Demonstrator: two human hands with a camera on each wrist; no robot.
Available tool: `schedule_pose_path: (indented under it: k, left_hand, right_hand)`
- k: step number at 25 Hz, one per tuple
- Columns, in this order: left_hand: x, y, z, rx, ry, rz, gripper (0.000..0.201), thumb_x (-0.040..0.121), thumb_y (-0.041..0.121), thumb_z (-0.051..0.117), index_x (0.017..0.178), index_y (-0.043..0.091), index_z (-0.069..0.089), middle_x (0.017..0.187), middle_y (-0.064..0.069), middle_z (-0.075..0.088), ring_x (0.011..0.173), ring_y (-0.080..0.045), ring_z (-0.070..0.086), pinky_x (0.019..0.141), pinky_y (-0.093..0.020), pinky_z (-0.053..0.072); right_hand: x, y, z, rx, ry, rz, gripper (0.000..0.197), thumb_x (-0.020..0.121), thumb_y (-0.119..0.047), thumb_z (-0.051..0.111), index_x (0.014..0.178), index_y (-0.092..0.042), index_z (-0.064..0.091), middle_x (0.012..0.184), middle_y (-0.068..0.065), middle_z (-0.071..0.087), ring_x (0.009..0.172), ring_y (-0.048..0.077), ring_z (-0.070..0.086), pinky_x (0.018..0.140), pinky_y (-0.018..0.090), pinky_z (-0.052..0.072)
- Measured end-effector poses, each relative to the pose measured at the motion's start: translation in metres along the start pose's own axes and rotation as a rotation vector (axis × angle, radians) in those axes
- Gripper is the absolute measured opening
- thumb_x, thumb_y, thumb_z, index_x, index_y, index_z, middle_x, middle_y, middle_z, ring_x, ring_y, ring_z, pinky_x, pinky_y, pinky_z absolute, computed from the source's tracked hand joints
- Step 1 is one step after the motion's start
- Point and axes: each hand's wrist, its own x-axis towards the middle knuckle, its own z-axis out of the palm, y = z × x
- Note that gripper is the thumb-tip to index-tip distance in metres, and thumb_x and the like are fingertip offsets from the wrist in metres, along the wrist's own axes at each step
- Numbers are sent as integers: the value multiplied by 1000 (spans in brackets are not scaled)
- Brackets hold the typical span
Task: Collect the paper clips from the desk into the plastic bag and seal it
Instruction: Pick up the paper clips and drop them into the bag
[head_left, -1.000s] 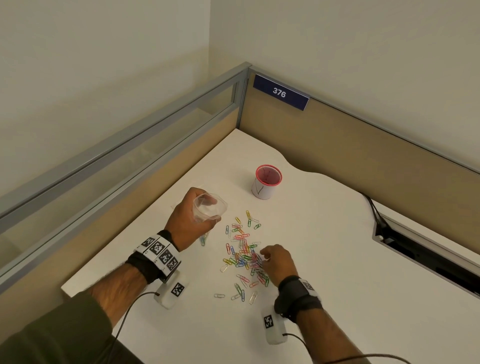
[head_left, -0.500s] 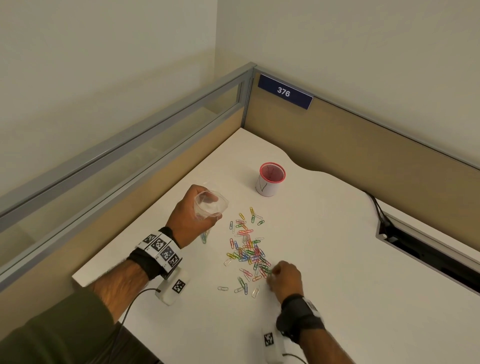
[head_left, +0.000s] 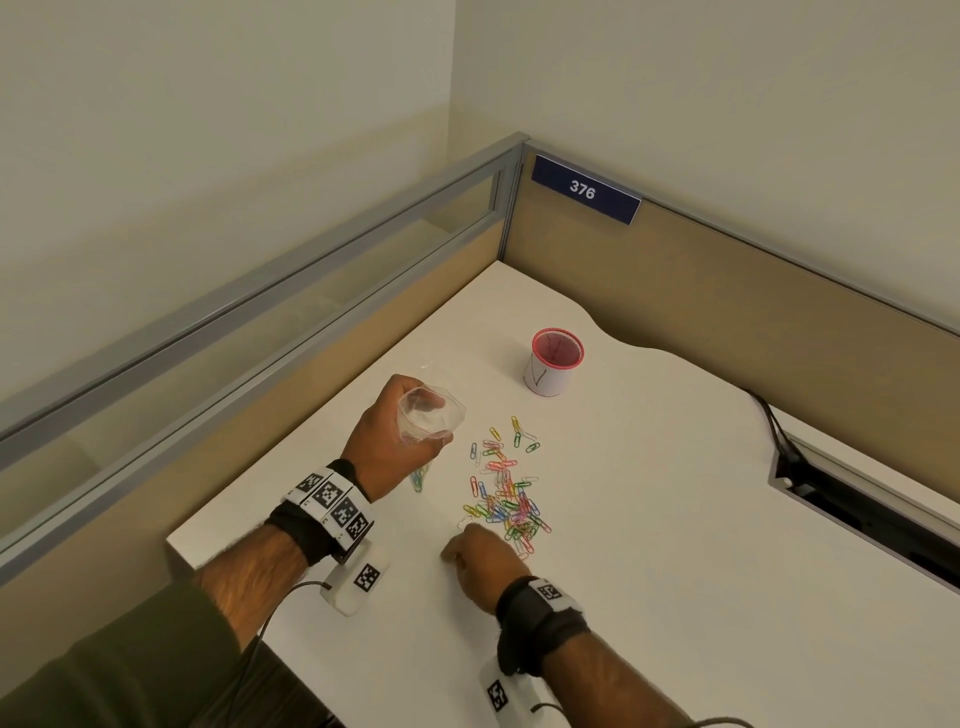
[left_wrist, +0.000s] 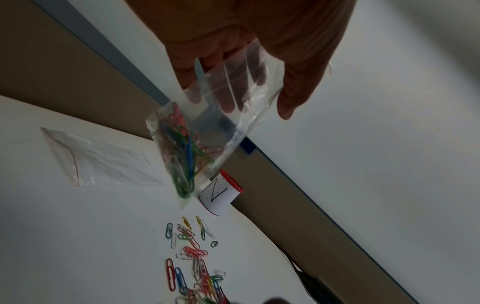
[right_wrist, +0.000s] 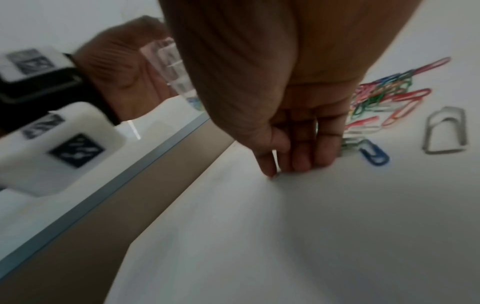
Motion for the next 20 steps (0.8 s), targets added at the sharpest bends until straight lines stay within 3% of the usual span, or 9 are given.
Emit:
schedule_pose_path:
  k: [3, 6, 11, 14, 18, 20]
  left_hand:
    - [-2, 1, -2, 14, 13, -2, 49, 76, 15, 85, 114, 19, 54, 115, 3, 67, 116, -14, 62, 101, -31, 49]
    - [-2, 1, -5, 25, 34, 6, 49, 76, 13, 84, 114, 20, 54, 115, 1, 67, 116, -15, 63, 99, -28, 49]
    - [2, 2, 2, 32, 34, -2, 49, 77, 13, 84, 114, 21, 53, 116, 1, 67, 116, -17, 62, 97, -27, 49]
    - [2, 3, 7, 34, 8, 3, 50, 77, 14, 85, 114, 22, 53, 116, 3, 66, 117, -16, 62, 98, -28, 50]
    - [5, 5, 7, 40, -13, 13, 50, 77, 14, 84, 115, 20, 53, 116, 3, 66, 117, -13, 62, 92, -15, 48]
    - [8, 4, 4, 52, -6, 11, 51, 76, 14, 84, 115, 20, 52, 116, 3, 66, 116, -13, 62, 92, -16, 47]
  right_hand:
    - [5, 19, -18, 24, 112, 72, 35, 92, -7, 43, 119, -20, 61, 122, 3, 56, 115, 23, 54, 100, 30, 42]
    - [-18, 43, -36, -59, 131, 42, 35, 94, -8, 42, 116, -23, 64, 122, -1, 58, 115, 19, 54, 100, 27, 41]
    - [-49, 46, -18, -121, -194, 12, 28, 90, -11, 47, 106, -19, 69, 115, 2, 66, 106, 22, 59, 99, 33, 46]
    - [-27, 39, -23, -24, -29, 39, 27, 92, -12, 47, 108, -16, 68, 115, 3, 63, 106, 22, 58, 97, 29, 45]
    - [0, 54, -55, 24, 279, 95, 24, 93, -15, 47, 105, -19, 68, 112, 3, 65, 101, 21, 60, 90, 28, 47]
    - [5, 67, -70, 17, 383, 147, 23, 91, -17, 53, 108, -18, 67, 114, 5, 65, 101, 22, 61, 90, 31, 49]
